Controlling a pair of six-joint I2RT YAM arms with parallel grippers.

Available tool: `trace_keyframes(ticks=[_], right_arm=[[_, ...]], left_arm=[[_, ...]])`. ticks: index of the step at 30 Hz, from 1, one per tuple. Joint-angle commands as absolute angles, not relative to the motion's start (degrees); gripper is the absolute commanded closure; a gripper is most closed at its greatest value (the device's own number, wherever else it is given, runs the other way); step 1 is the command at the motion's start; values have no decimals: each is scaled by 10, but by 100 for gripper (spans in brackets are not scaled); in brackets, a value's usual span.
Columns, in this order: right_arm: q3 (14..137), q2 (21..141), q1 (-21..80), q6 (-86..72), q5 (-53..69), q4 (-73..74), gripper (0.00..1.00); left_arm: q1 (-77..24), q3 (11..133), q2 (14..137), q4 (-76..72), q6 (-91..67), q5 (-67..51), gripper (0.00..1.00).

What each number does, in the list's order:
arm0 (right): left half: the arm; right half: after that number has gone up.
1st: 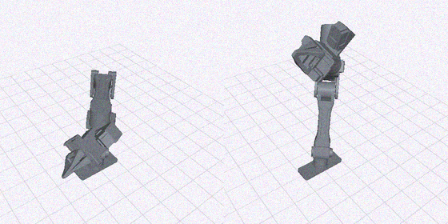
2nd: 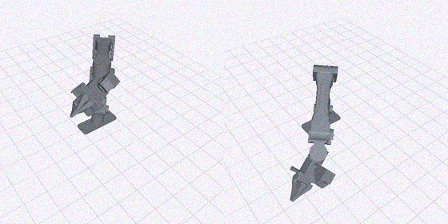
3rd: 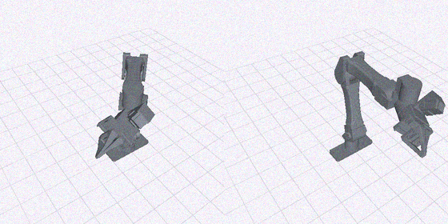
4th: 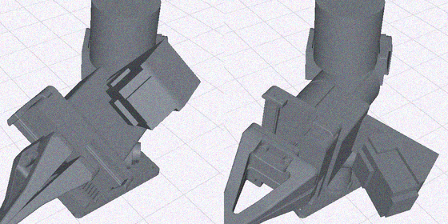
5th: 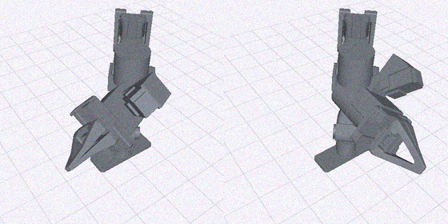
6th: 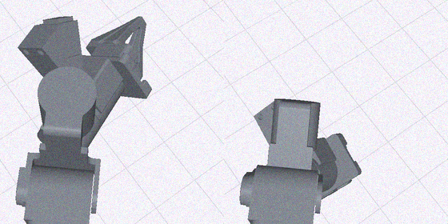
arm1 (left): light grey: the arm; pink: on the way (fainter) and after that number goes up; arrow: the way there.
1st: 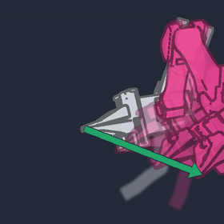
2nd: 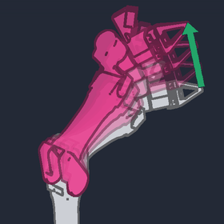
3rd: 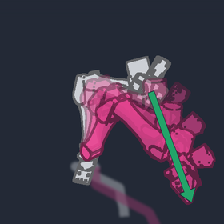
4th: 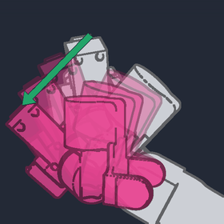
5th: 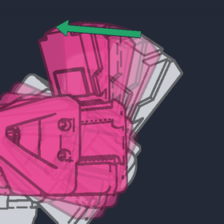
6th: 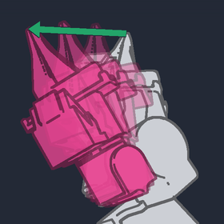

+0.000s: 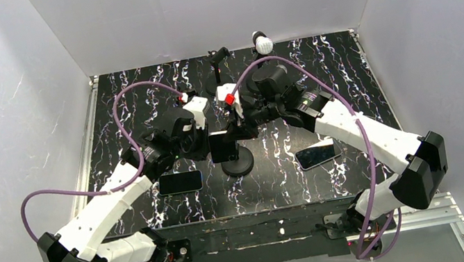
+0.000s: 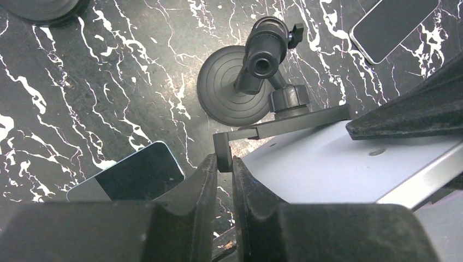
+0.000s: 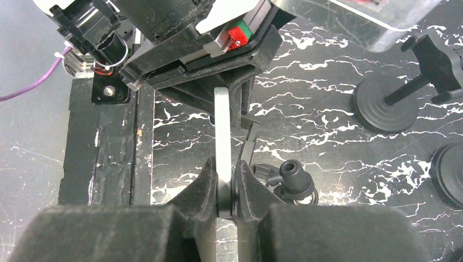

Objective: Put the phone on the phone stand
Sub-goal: Install the phone on the phone stand.

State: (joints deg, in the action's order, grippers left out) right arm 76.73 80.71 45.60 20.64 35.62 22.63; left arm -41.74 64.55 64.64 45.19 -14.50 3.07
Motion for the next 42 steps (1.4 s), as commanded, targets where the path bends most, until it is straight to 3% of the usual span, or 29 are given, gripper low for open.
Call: trace_keyframes(ticks=[1,42], right_arm=[[802,814,434,198,229,254,99],[773,801,433,180,118,279,99]], left_arm=[[-414,671,633,517,-142,75,100],[-414,666,619,547,-149,134,100]])
